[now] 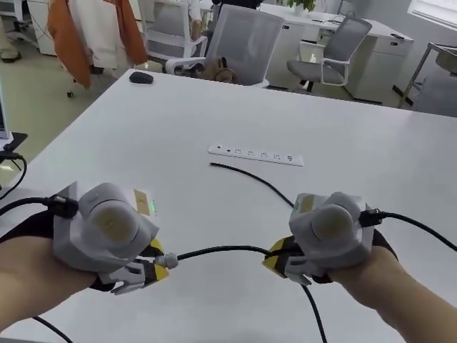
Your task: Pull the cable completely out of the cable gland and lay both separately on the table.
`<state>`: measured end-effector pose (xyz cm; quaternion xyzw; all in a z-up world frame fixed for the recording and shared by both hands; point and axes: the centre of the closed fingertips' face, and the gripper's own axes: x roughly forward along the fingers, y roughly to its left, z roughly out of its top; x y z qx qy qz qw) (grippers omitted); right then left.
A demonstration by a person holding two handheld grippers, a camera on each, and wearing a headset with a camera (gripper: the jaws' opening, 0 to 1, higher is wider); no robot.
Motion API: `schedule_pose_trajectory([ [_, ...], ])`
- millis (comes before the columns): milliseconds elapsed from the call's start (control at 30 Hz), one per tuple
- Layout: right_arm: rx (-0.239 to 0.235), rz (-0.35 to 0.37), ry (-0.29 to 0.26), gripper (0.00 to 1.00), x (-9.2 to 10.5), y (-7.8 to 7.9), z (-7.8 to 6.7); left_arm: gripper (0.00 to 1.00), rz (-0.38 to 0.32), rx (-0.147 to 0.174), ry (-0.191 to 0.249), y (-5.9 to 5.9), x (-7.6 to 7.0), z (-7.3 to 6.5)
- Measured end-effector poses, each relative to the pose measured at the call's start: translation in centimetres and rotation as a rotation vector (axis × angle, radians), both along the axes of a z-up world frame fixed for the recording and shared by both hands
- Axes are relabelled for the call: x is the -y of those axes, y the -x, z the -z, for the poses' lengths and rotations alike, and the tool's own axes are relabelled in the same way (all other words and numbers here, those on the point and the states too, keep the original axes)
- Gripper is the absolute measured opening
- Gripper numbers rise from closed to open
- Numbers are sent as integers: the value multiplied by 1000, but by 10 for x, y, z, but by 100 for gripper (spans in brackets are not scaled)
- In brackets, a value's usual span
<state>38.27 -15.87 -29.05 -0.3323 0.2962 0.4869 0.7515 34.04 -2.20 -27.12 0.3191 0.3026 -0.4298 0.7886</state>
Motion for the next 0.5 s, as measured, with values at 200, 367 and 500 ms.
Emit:
schedule_pose_trajectory([
  [200,14,42,-7,2,12,-6,-4,17,-3,-3,-3,3,-2,2],
  [367,24,91,-13,2,23,-12,-5,17,-1,-4,-2,4,-1,3],
  [500,7,98,0,2,25,-9,-1,17,2,1,-2,4,1,2],
])
